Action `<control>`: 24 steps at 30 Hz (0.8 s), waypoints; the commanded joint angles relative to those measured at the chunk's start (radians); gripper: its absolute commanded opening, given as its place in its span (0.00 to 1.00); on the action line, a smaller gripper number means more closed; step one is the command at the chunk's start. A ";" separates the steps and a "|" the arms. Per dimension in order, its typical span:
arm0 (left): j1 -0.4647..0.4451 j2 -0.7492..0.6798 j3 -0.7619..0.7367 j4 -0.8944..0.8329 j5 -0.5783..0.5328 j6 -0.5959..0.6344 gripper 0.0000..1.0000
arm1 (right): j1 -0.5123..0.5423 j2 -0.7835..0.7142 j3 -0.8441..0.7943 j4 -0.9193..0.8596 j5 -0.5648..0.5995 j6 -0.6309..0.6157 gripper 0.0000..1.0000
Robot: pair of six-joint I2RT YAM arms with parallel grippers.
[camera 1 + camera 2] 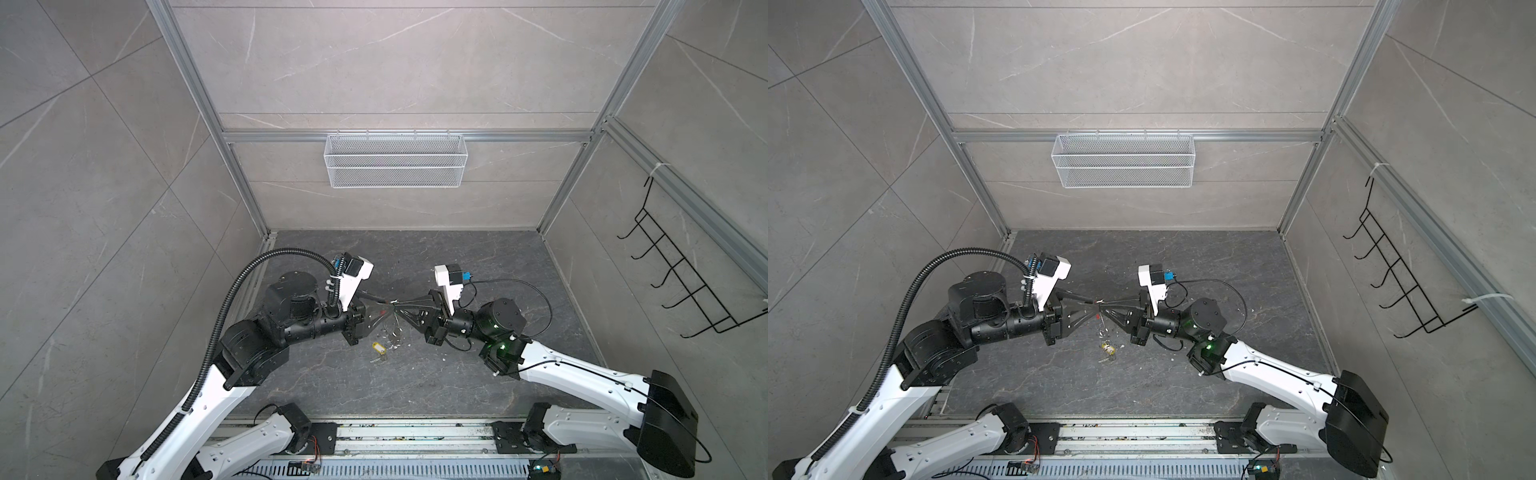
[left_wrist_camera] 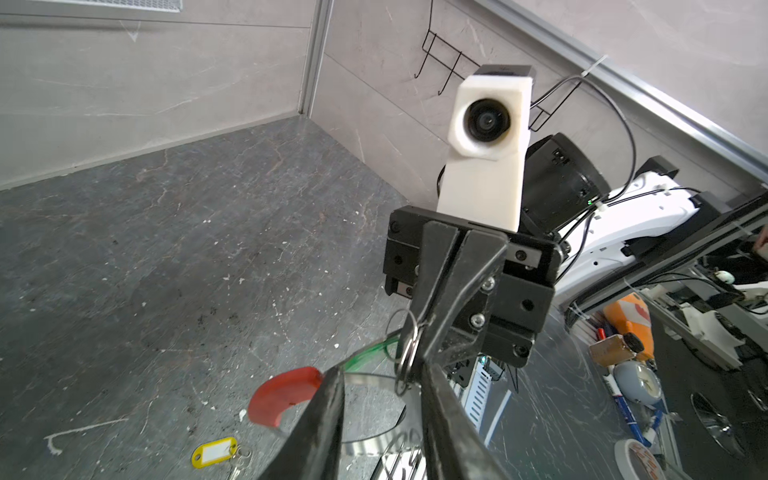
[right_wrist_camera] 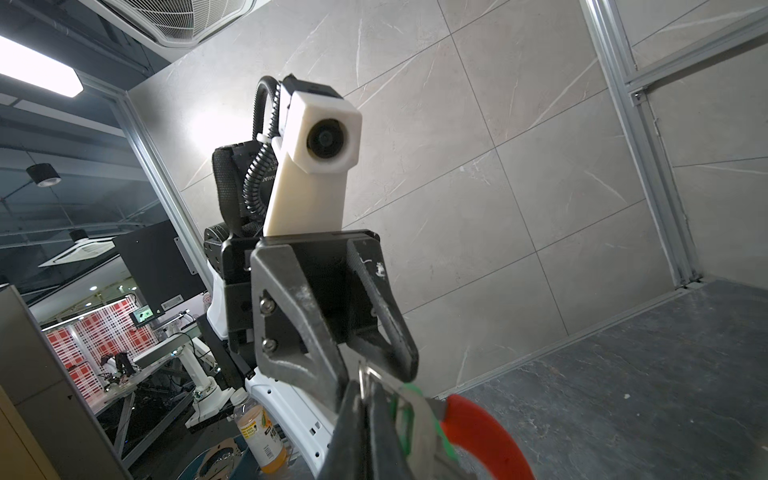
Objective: Remove the keys from the keyring
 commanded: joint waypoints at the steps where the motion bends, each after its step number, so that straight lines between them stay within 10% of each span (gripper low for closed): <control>1: 0.006 -0.006 -0.004 0.087 0.070 -0.015 0.28 | 0.001 -0.021 0.017 -0.003 -0.001 -0.016 0.00; 19: 0.007 0.023 0.013 0.063 0.102 -0.028 0.17 | -0.003 -0.041 0.009 -0.015 0.031 -0.028 0.00; 24: 0.009 0.023 0.015 0.063 0.084 -0.027 0.00 | -0.002 -0.038 0.005 -0.008 0.029 -0.018 0.00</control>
